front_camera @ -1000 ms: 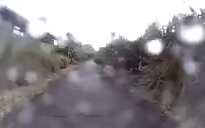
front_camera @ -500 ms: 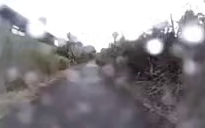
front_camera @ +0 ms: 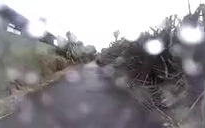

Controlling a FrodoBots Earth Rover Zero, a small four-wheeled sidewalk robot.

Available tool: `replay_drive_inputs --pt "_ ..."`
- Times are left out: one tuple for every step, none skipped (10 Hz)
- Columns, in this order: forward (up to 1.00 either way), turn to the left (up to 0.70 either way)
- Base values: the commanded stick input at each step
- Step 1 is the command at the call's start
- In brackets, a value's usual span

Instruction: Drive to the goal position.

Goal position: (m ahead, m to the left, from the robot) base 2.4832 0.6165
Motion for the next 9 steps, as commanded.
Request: replay_drive_inputs --pt "1.00 0.00" --pt "1.00 0.00" --pt "1.00 0.00" --pt "1.00 0.00" --pt "1.00 0.00" --pt "1.00 0.00" --pt "1.00 0.00" --pt "1.00 0.00" --pt "1.00 0.00"
